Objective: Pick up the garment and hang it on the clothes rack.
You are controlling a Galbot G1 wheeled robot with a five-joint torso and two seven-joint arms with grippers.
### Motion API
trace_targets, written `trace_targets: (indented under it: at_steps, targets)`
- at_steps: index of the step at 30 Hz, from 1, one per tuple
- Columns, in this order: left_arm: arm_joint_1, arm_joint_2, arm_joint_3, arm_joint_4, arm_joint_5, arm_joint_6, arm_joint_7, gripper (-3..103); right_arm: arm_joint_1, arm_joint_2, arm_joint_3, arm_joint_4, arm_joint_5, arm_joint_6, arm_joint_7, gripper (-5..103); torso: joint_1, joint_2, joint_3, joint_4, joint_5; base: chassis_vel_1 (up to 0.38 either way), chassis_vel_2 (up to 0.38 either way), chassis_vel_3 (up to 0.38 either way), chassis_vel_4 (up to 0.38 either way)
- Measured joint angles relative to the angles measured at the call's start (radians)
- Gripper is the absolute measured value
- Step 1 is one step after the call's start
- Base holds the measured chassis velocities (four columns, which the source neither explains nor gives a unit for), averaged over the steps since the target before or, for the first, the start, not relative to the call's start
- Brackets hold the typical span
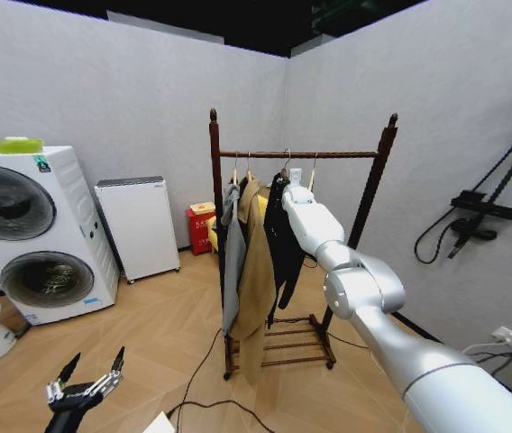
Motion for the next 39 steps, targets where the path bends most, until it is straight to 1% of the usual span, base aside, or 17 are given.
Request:
trace_targets:
  at_steps: [6,15,27,32,33,34,35,37,38,39]
  targets:
    - [0.000,0.000,0.000,0.000,0.000,0.000,0.000,100,0.034,-0.012,-0.009,-0.010,-0.004,-0.012,-0.013,9,0.000,0.000,-0.001,-0.0006,-0.0004,0.000,0.000,0.000,0.000]
    - [0.000,0.000,0.000,0.000,0.000,0.000,0.000,100,0.050,-0.003,-0.016,-0.039,-0.021,-0.033,-0.032,9,0.000,0.001,-0.001,-0.0001,-0.0008,0.000,0.000,0.000,0.000]
    - [0.000,0.000,0.000,0.000,0.000,0.000,0.000,100,0.014,0.002,-0.021,-0.039,-0.035,-0.039,-0.038,9,-0.001,0.001,-0.001,-0.0003,-0.0008,0.000,0.000,0.000,0.000]
    - [0.000,0.000,0.000,0.000,0.000,0.000,0.000,100,-0.009,-0.007,-0.021,-0.013,-0.030,-0.041,-0.040,9,-0.001,0.001,-0.001,-0.0001,-0.0010,0.000,0.000,0.000,0.000]
    - [0.000,0.000,0.000,0.000,0.000,0.000,0.000,100,-0.020,-0.013,-0.021,0.003,-0.020,-0.040,-0.043,7,-0.001,0.001,-0.001,-0.0001,-0.0010,0.000,0.000,0.000,0.000]
    - [0.000,0.000,0.000,0.000,0.000,0.000,0.000,100,-0.034,-0.019,-0.022,0.023,0.001,-0.026,-0.049,9,-0.001,0.001,-0.001,-0.0002,-0.0008,0.000,0.000,0.000,0.000]
    - [0.000,0.000,0.000,0.000,0.000,0.000,0.000,100,-0.034,-0.019,-0.022,0.023,0.001,-0.026,-0.049,9,-0.001,0.001,-0.001,-0.0002,-0.0008,0.000,0.000,0.000,0.000]
    - [0.000,0.000,0.000,0.000,0.000,0.000,0.000,100,-0.067,-0.038,-0.043,0.083,0.062,0.013,-0.068,21,0.000,0.001,-0.001,-0.0003,-0.0001,0.000,0.000,0.000,0.000]
    - [0.000,0.000,0.000,0.000,0.000,0.000,0.000,100,-0.067,-0.038,-0.043,0.083,0.062,0.013,-0.068,21,0.000,0.001,-0.001,-0.0003,-0.0001,0.000,0.000,0.000,0.000]
    - [0.000,0.000,0.000,0.000,0.000,0.000,0.000,100,-0.084,-0.049,-0.059,0.130,0.086,0.031,-0.075,26,0.000,0.001,-0.001,-0.0003,-0.0002,0.000,0.000,0.000,0.000]
